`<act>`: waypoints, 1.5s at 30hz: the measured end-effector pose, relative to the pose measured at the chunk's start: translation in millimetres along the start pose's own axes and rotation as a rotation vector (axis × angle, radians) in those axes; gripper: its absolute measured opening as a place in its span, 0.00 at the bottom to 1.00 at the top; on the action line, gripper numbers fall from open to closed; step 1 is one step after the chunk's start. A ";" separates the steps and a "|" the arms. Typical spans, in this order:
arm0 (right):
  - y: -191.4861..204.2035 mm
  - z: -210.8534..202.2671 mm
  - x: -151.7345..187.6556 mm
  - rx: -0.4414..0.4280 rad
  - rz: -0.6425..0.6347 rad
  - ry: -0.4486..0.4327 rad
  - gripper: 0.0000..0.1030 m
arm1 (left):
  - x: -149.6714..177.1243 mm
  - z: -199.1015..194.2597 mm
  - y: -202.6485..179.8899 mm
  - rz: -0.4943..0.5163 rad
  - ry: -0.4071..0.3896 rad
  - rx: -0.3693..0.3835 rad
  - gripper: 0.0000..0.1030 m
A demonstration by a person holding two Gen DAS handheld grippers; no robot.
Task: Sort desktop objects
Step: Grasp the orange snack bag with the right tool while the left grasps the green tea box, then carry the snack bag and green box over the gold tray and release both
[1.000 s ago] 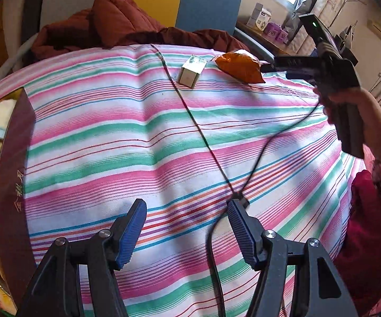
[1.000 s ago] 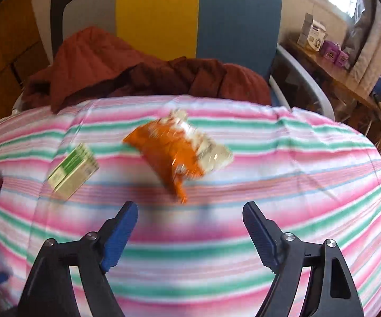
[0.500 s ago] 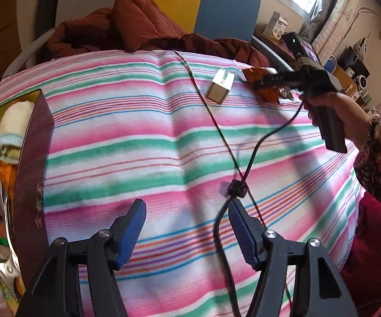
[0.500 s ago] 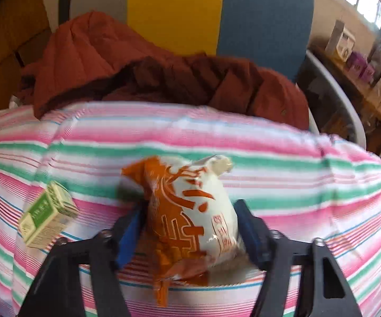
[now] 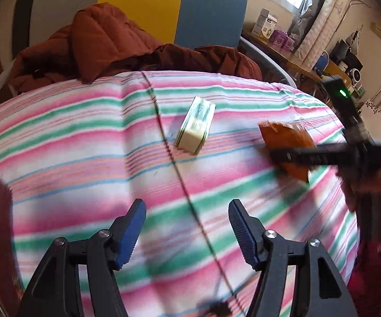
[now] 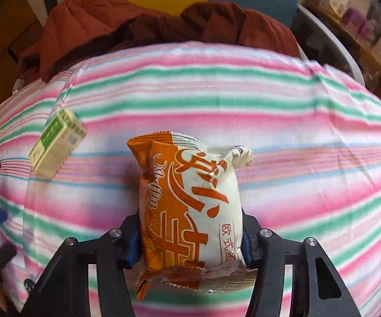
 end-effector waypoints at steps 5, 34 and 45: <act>-2.2 -5.7 15.1 -0.026 0.052 -0.041 0.56 | -35.6 28.2 -10.9 0.047 0.004 -0.028 0.64; -0.9 0.9 2.1 -0.040 0.006 -0.023 0.59 | -37.5 54.3 -34.4 0.111 -0.053 -0.026 0.30; -0.1 0.2 4.8 -0.013 -0.019 -0.040 0.59 | 14.6 16.2 -24.1 0.038 -0.068 0.027 0.29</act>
Point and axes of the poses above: each gripper's, at about its wrist camera, not at the fingertips, and z roughly the way its jaws point, y to its left, x to its underside, the point moved 10 cm from there along z, roughly the way its jaws point, and after that the axes turned 7 degrees about -x, right-handed, at the moved point
